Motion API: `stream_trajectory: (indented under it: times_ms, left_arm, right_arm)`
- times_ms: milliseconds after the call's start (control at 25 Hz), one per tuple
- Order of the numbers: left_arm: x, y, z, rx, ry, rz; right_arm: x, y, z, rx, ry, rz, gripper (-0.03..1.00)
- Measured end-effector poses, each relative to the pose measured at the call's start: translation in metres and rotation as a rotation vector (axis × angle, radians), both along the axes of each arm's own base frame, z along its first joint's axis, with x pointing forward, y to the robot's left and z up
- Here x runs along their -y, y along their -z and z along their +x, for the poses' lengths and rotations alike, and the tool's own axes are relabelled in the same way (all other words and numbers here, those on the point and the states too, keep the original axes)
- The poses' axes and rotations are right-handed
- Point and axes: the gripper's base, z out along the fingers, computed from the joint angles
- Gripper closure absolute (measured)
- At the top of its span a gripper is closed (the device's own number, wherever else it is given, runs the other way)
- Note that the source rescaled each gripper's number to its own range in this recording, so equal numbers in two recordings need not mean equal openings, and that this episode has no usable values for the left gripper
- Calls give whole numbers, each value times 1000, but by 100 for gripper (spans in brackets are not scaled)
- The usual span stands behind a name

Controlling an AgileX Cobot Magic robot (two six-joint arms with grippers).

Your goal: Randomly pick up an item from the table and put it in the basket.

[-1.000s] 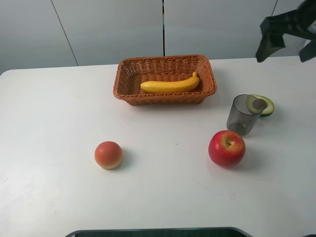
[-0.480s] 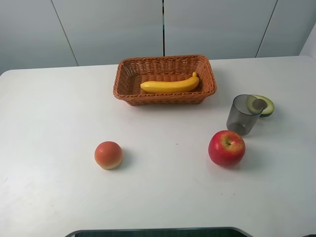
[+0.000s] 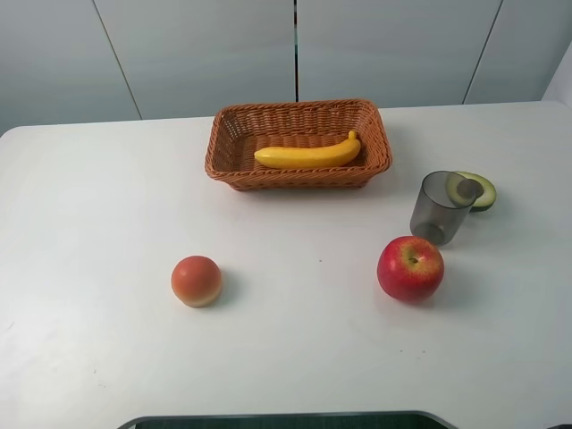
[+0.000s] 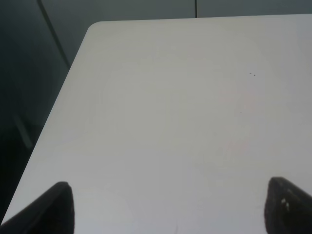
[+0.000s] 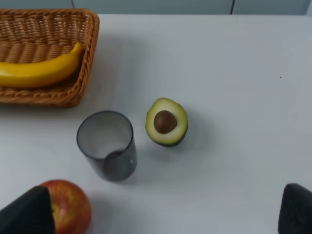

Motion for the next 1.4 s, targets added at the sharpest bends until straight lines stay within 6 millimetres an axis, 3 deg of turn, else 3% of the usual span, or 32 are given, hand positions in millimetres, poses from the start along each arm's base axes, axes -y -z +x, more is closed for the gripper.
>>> stream_trajectory:
  times_ms: [200,520,960,1400]
  left_arm:
    - [0,0,0,0,0,0]
    - [0,0,0,0,0,0]
    - [0,0,0,0,0,0]
    - [0,0,0,0,0,0]
  right_arm:
    - [-3,12,-27,9,-55,-1,-3]
    - [-2,46,-46,48,-73,-14,-3]
    - [-2,48,-67,173,-83,-11,-3]
    - [0,48,-68,177,-54,3,-3]
